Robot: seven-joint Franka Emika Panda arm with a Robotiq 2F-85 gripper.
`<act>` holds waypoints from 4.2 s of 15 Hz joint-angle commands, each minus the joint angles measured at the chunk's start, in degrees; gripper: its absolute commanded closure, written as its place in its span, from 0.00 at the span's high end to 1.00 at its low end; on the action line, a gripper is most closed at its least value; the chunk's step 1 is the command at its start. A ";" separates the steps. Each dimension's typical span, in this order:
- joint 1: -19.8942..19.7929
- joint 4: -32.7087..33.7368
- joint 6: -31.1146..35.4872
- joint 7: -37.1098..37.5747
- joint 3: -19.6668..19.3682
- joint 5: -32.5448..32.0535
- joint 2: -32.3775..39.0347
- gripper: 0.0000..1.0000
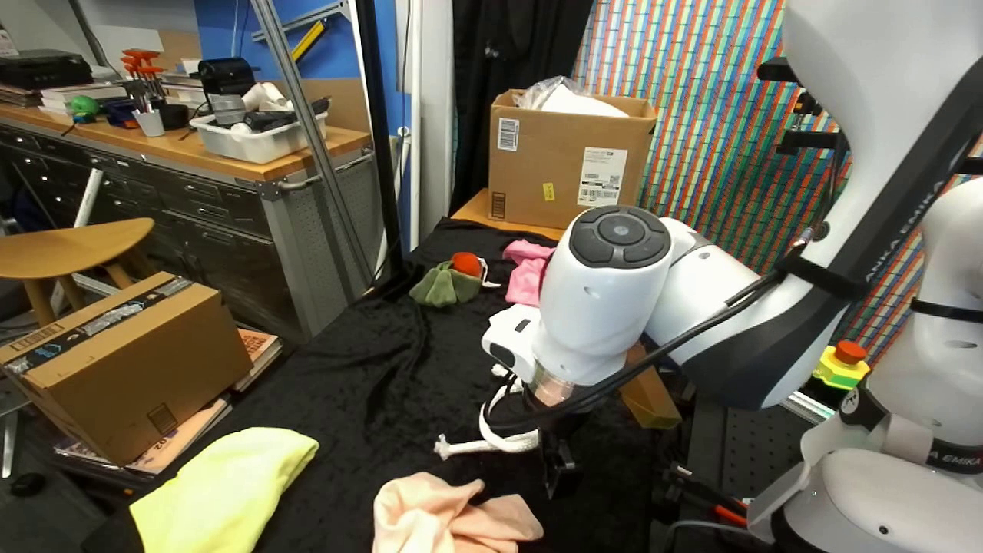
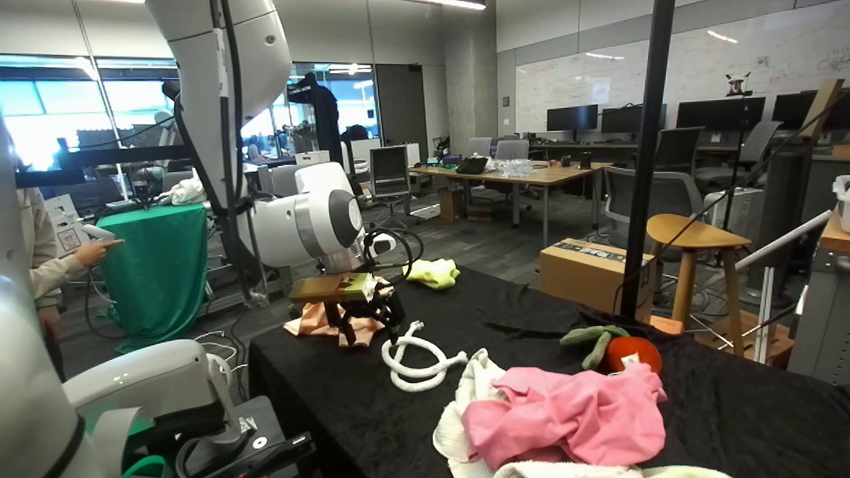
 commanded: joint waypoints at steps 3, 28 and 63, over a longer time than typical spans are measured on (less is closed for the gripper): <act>0.60 3.07 1.54 2.83 -1.16 -3.46 2.98 1.00; 0.79 6.08 0.80 9.24 -8.60 -17.40 5.75 1.00; -4.69 6.11 -1.36 5.18 -8.91 -10.00 3.91 0.04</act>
